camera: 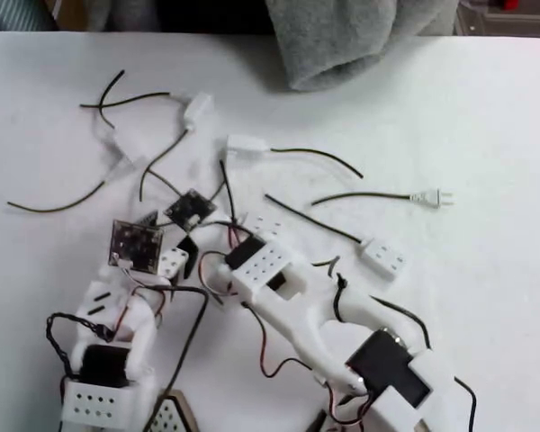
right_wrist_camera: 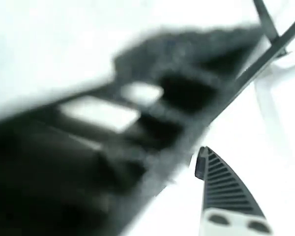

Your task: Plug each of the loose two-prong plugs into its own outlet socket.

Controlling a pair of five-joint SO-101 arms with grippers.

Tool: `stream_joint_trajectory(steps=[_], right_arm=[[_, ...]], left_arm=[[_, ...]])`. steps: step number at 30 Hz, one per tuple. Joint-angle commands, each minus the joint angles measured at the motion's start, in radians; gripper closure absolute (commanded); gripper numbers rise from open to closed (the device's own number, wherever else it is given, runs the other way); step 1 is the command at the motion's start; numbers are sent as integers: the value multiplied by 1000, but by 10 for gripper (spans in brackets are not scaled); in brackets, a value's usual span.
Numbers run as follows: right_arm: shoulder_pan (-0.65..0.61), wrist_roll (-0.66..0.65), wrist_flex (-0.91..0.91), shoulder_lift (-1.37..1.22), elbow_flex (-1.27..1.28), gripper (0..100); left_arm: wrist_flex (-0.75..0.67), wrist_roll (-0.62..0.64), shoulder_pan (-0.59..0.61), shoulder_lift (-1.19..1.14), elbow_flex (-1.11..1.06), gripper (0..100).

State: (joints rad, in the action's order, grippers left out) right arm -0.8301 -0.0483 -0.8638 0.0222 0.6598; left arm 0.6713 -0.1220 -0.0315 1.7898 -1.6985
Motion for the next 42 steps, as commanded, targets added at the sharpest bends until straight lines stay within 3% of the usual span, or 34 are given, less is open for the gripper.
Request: stream_joint_trajectory(steps=[1,10,25,28,36,42], right_arm=[[16,72,12,4,-38,811],[41,100,13,2,-34,935],[39,163,1,-53,-57,940],[41,160,-53,-93,-110,979],[111,155,-93,-120,-172,980],[119,40,-170,-13,-253,980]], left_arm=[[2,-8,-4,19,5,755],[2,-8,-5,19,5,755],[2,-8,-5,19,5,755],[2,-8,-5,19,5,755],[2,-8,-5,19,5,755],[2,-8,-5,19,5,755]])
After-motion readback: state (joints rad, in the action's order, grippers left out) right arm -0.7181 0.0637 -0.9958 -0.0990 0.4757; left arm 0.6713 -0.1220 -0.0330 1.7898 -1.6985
